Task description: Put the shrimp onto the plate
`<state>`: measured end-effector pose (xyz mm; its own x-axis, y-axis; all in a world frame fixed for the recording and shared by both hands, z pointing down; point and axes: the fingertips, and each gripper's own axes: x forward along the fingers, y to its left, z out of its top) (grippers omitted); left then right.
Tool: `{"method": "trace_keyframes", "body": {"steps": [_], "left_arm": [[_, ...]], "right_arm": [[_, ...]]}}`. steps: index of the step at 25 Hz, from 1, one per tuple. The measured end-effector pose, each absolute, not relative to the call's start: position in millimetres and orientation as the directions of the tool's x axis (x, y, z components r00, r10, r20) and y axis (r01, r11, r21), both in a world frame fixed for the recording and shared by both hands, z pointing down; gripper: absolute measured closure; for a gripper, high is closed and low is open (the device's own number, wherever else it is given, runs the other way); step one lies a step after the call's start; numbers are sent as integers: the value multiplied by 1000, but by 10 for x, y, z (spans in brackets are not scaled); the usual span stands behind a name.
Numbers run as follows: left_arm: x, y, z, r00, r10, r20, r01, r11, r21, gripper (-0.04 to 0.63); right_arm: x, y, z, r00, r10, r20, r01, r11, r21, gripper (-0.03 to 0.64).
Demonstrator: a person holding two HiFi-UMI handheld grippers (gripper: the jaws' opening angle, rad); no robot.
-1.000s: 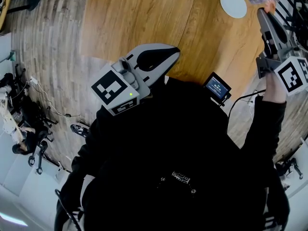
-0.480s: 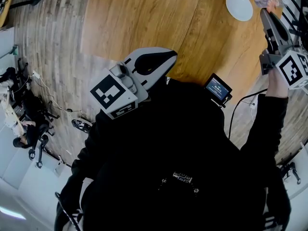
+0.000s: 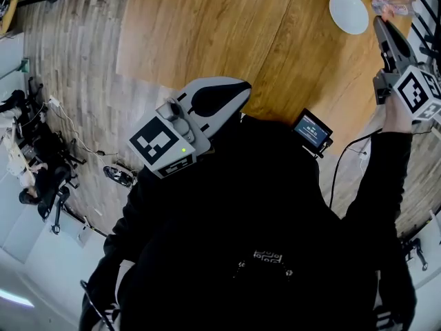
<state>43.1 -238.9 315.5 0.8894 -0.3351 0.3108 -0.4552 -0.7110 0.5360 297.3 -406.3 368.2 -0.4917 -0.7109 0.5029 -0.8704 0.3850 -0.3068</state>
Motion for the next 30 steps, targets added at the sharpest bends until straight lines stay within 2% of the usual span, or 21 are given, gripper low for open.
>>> {"method": "trace_keyframes", "body": {"steps": [15, 30], "left_arm": [[385, -2258, 3390, 870, -361, 336, -493, -670, 555, 591], [301, -2154, 3509, 843, -396, 363, -537, -642, 547, 591]], "right_arm": [[3383, -4119, 4839, -401, -635, 660, -915, 313, -255, 575], [3632, -4192, 6132, -383, -469, 796, -923, 155, -353, 575]]}}
